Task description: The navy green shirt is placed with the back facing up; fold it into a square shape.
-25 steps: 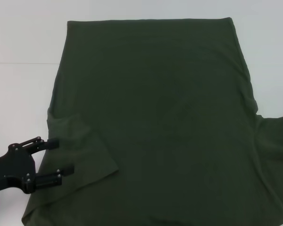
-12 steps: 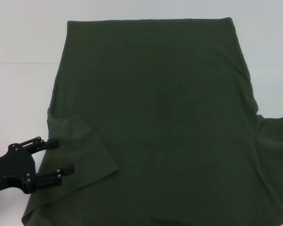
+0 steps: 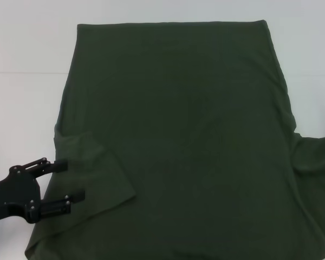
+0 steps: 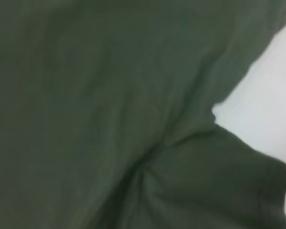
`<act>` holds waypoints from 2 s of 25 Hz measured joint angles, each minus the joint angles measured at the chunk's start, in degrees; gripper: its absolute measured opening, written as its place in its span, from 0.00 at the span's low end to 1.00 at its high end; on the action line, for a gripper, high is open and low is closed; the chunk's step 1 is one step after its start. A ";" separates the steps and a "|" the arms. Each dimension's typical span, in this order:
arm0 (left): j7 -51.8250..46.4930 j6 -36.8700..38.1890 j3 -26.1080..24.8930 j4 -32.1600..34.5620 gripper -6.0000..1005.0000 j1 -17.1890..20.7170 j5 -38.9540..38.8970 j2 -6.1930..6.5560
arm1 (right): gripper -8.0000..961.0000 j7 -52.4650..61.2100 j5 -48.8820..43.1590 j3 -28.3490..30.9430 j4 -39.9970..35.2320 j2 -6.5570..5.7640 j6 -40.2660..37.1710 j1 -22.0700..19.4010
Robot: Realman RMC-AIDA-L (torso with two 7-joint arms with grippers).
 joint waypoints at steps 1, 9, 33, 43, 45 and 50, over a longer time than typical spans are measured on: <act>0.00 0.01 0.00 0.00 0.84 0.00 0.00 0.00 | 0.02 -0.15 0.44 0.00 -0.01 0.08 -0.21 0.20; 0.00 0.01 0.00 0.00 0.84 0.05 0.00 0.00 | 0.02 -0.77 4.50 -0.40 -0.76 0.27 -1.99 1.54; -0.62 -0.09 0.00 0.00 0.84 -0.24 0.00 0.28 | 0.04 2.17 6.43 -15.11 -1.43 3.82 -6.46 9.34; -0.72 -0.73 0.00 0.00 0.84 -0.22 0.00 0.11 | 0.33 2.61 13.77 -5.03 -1.55 3.24 -9.39 8.21; -1.17 -0.73 0.00 0.00 0.84 -0.20 0.00 0.07 | 0.42 5.05 13.45 -1.07 -0.15 2.90 -9.47 7.55; -1.94 -0.75 0.00 0.00 0.84 -0.32 0.00 0.12 | 0.69 14.89 13.25 5.14 3.14 0.24 -10.31 4.38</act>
